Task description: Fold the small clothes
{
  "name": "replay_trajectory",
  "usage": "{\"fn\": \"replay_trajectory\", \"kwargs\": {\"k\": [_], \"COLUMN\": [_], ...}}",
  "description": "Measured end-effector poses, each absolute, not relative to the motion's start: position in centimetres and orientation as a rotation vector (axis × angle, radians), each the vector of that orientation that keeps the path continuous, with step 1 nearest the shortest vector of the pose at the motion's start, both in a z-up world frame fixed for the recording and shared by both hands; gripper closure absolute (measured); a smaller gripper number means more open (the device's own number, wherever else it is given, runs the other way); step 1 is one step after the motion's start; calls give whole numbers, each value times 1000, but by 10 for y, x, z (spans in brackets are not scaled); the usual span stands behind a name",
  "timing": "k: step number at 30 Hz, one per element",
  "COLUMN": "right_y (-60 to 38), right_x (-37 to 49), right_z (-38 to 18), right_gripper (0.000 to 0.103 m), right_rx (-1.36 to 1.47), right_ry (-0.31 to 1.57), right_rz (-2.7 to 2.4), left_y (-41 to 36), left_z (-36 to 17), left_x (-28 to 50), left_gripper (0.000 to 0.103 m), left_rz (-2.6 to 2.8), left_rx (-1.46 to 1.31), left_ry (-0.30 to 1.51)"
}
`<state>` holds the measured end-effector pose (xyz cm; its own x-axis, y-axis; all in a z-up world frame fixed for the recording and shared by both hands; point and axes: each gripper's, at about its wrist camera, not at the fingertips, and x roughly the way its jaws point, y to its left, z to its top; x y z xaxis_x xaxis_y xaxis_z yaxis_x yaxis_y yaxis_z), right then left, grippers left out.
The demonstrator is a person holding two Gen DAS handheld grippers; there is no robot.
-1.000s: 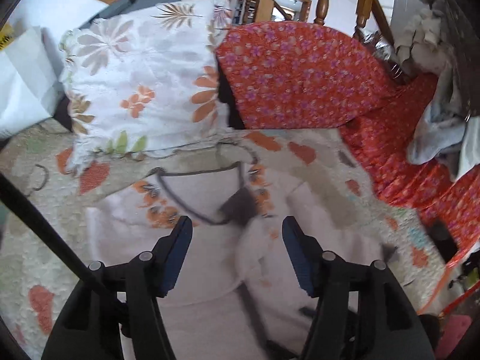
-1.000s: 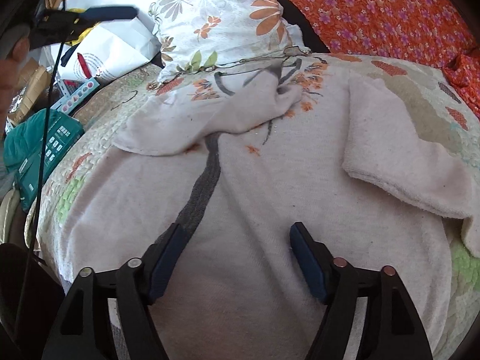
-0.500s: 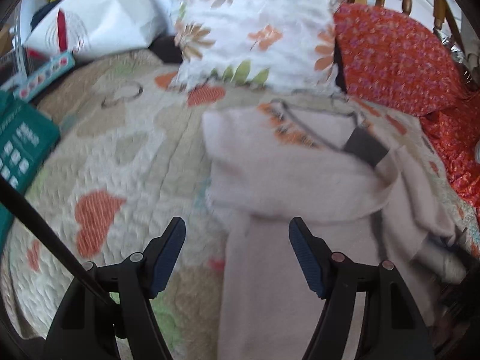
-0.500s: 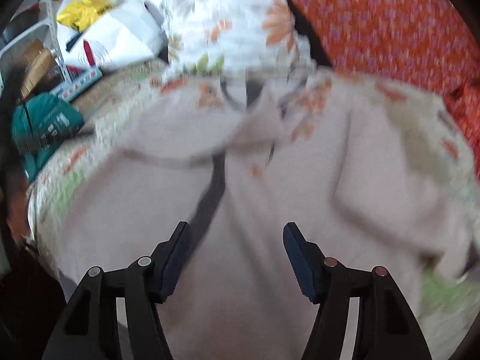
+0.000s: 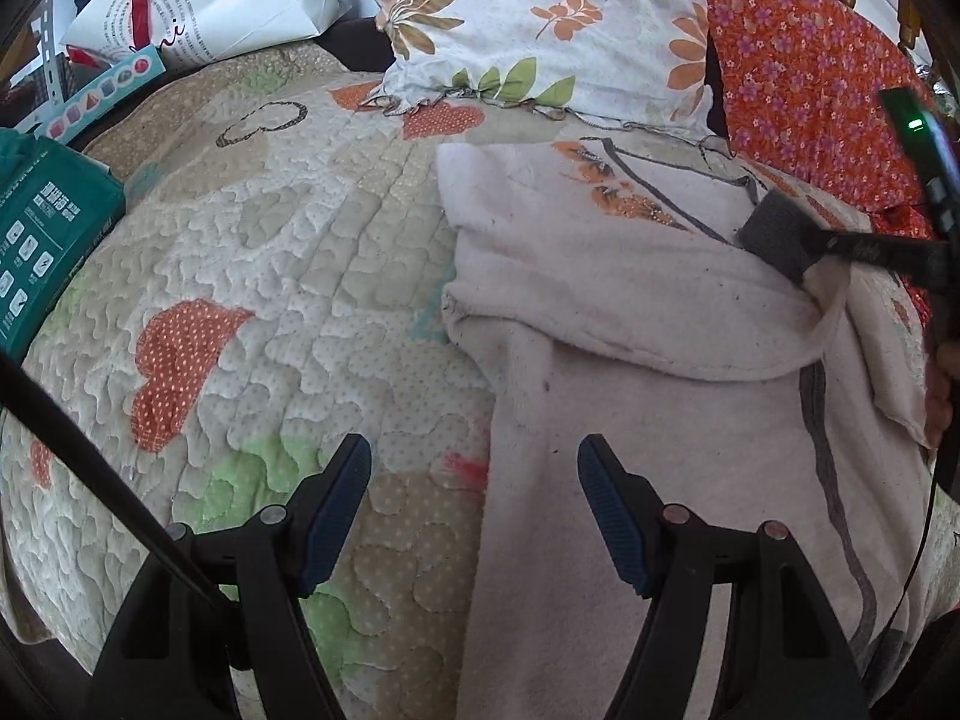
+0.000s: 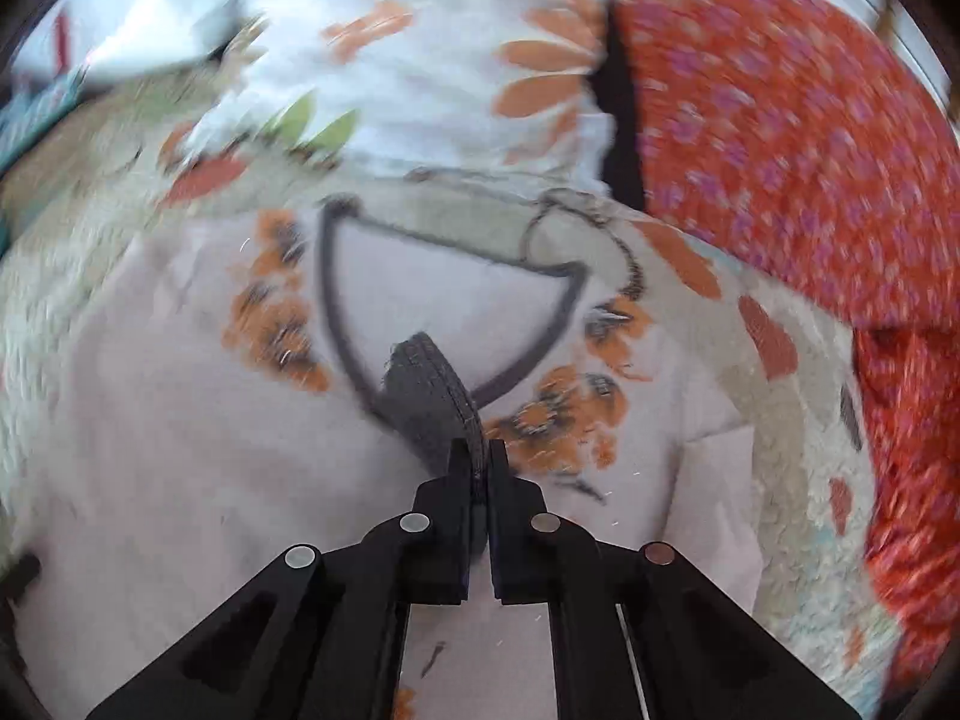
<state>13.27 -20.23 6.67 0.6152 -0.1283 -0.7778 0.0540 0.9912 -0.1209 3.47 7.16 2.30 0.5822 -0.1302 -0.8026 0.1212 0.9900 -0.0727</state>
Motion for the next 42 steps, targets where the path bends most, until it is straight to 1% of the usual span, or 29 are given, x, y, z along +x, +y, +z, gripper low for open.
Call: {"fn": "replay_trajectory", "kwargs": {"k": [3, 6, 7, 9, 11, 16, 17, 18, 19, 20, 21, 22, 26, 28, 30, 32, 36, 37, 39, 40, 41, 42], "right_y": [-257, -305, -319, -340, -357, -403, -418, -430, -440, -449, -462, -471, -497, -501, -499, -495, -486, -485, -481, -481, -480, -480], "right_x": [117, 89, 81, 60, 34, -38, -55, -71, -83, -95, -110, -120, -144, -147, -145, -140, -126, -122, -113, -110, -107, -106], "right_z": [70, 55, 50, 41, 40, 62, 68, 72, 77, 79, 82, 83, 79, 74, 67, 58, 44, 39, 29, 25, 21, 20], "right_gripper": [99, 99, 97, 95, 95, 92, 91, 85, 76, 71, 63, 61, 60, 55, 52, 52, 43, 42, 42, 44, 52, 89], "right_rx": [131, 288, 322, 372, 379, 428, 457, 487, 513, 536, 566, 585, 616, 617, 629, 664, 720, 725, 726, 724, 710, 689], "right_ry": [884, 892, 902, 914, 906, 855, 843, 833, 826, 822, 819, 821, 842, 861, 879, 889, 884, 889, 910, 918, 928, 930], "right_rz": [-170, -231, -249, -247, -251, -287, -300, -312, -326, -338, -360, -377, -462, -498, -513, -497, -523, -537, -556, -554, -551, -554], "left_y": [72, 71, 69, 66, 64, 61, 61, 61, 61, 61, 61, 61, 60, 59, 60, 59, 59, 59, 58, 58, 58, 58], "left_z": [19, 18, 18, 16, 14, 11, 11, 11, 11, 11, 11, 11, 11, 11, 11, 11, 11, 11, 11, 11, 11, 12], "left_x": [36, 37, 36, 34, 31, 25, 25, 25, 24, 24, 24, 24, 23, 22, 22, 21, 21, 20, 20, 19, 18, 17], "left_gripper": [33, 33, 33, 33, 33, 32, 32, 31, 30, 30, 30, 29, 28, 28, 28, 28, 28, 28, 28, 28, 28, 28], "left_rz": [-152, -155, -159, -163, -162, -151, -150, -150, -150, -150, -153, -154, -155, -153, -156, -160, -161, -162, -165, -167, -168, -169], "left_rx": [-35, -59, -58, -45, -28, 9, 6, 1, -5, -9, -15, -19, -21, -19, -21, -22, -21, -22, -23, -22, -21, -21], "left_ry": [967, 980, 980, 981, 984, 978, 979, 980, 982, 984, 986, 988, 989, 987, 988, 985, 984, 984, 983, 982, 983, 983]}}
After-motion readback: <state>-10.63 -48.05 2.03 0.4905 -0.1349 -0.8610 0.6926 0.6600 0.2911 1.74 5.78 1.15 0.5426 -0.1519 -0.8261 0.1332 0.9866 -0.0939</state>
